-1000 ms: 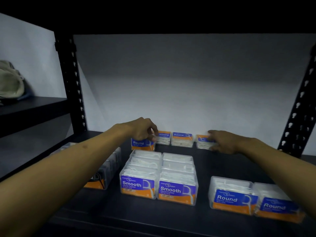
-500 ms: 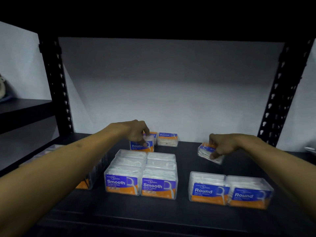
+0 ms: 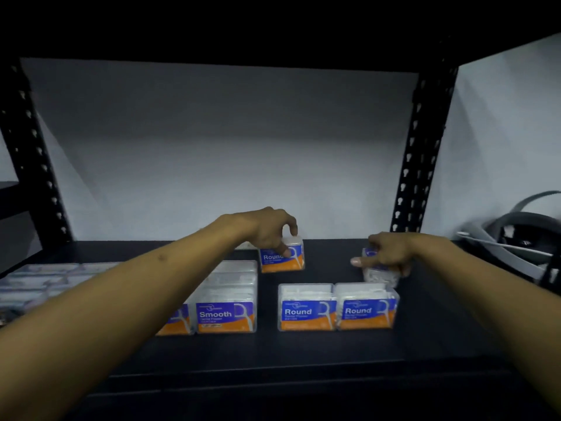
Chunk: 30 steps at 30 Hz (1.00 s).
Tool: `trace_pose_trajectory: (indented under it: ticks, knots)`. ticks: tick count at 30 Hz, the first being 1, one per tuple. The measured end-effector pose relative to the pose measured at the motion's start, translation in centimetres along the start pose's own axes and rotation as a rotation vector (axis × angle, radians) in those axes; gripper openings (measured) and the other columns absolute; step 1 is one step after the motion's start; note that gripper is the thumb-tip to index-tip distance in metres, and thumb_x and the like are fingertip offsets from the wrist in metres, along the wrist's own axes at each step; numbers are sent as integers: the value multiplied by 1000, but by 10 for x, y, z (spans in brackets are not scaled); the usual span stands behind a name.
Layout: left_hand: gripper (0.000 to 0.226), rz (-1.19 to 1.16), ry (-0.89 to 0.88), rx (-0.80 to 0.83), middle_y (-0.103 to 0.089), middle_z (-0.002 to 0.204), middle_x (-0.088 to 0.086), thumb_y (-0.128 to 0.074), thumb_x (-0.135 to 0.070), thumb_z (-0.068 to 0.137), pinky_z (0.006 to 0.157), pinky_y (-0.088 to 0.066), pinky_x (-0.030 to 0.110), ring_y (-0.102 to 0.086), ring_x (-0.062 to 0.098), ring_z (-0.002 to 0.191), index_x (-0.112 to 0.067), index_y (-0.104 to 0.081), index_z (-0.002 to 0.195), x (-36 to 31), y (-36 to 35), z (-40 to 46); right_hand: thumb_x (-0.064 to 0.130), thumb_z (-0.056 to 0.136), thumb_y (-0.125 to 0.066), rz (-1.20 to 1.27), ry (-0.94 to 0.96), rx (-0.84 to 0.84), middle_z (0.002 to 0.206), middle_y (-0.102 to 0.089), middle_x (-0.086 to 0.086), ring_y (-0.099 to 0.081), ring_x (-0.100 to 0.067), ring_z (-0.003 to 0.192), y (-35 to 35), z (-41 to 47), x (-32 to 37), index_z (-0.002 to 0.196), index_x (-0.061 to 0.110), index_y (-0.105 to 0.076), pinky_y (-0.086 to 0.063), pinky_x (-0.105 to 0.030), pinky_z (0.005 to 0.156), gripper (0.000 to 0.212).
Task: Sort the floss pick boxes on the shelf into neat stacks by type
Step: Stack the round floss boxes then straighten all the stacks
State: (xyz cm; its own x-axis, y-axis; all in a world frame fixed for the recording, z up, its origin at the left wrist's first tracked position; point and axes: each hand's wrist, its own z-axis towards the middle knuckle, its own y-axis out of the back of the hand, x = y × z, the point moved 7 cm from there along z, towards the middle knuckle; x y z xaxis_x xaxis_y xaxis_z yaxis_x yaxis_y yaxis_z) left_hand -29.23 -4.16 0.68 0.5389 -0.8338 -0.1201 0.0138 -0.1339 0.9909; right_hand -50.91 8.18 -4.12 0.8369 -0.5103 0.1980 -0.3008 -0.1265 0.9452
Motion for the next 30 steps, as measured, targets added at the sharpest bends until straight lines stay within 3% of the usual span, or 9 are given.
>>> trace_pose_trajectory:
  ticks: [3, 6, 8, 12, 16, 18, 20, 23, 30]
  knots:
    - [55, 31, -21, 25, -63, 125, 3, -77, -38, 84, 90, -55, 36, -63, 19, 100, -23, -54, 132, -17, -9, 3, 70, 84, -55, 137, -2, -5, 100, -70, -19, -68, -27, 65, -10, -15, -17, 118, 13, -55, -56, -32, 49, 67]
    - [54, 37, -38, 46, -66, 124, 3, -77, -38, 83, 90, -56, 37, -65, 20, 99, -21, -56, 129, -30, -15, 4, 61, 91, -53, 279, 11, -20, 91, -69, -11, -64, -21, 63, -20, -30, -35, 119, 17, -63, -59, -35, 55, 53]
    - [54, 37, -43, 53, -67, 124, 4, -78, -38, 83, 90, -56, 37, -66, 20, 102, -20, -56, 129, -37, -19, 3, 67, 83, -61, 243, 17, -133, 88, -71, -2, -68, -18, 75, -18, -38, -46, 103, 19, -70, -57, -32, 68, 53]
    - [56, 41, -40, 48, -65, 128, 5, -77, -35, 84, 90, -55, 34, -66, 22, 108, -17, -55, 133, -47, -24, 0, 79, 67, -67, 375, -96, -477, 85, -67, -1, -62, -17, 82, -26, -64, -67, 82, 17, -64, -42, -30, 63, 64]
    - [58, 63, -26, 35, -63, 132, 6, -76, -32, 86, 93, -53, 35, -64, 24, 113, -17, -53, 137, -51, -25, 0, 69, 74, -70, 660, -85, -676, 106, -67, -7, -62, -24, 99, -45, -79, -75, 104, 11, -61, -46, -35, 79, 66]
    - [58, 75, -16, 34, -63, 133, 6, -75, -32, 86, 94, -53, 36, -64, 24, 114, -17, -53, 138, -51, -26, 2, 63, 86, -60, 744, -23, -648, 127, -63, -9, -59, -24, 116, -48, -79, -74, 131, 12, -53, -43, -34, 97, 69]
    - [58, 79, -9, 38, -63, 133, 6, -75, -31, 86, 95, -53, 36, -64, 24, 115, -18, -52, 138, -51, -28, 4, 53, 94, -56, 800, 33, -567, 134, -60, -9, -57, -20, 120, -50, -81, -72, 148, 17, -42, -38, -30, 100, 66]
    - [57, 74, -6, 32, -63, 133, 5, -74, -31, 87, 94, -52, 36, -64, 24, 114, -18, -52, 138, -50, -29, 5, 36, 88, -72, 812, 51, -451, 127, -65, -10, -63, -17, 107, -53, -82, -76, 151, 15, -39, -43, -27, 95, 74]
    - [56, 8, -3, 16, -62, 133, 5, -76, -32, 86, 93, -53, 35, -63, 23, 114, -18, -55, 136, -45, -28, 3, 18, 69, -89, 884, 187, -602, 112, -70, 2, -71, -18, 92, -46, -91, -75, 144, 13, -46, -54, -36, 93, 87]
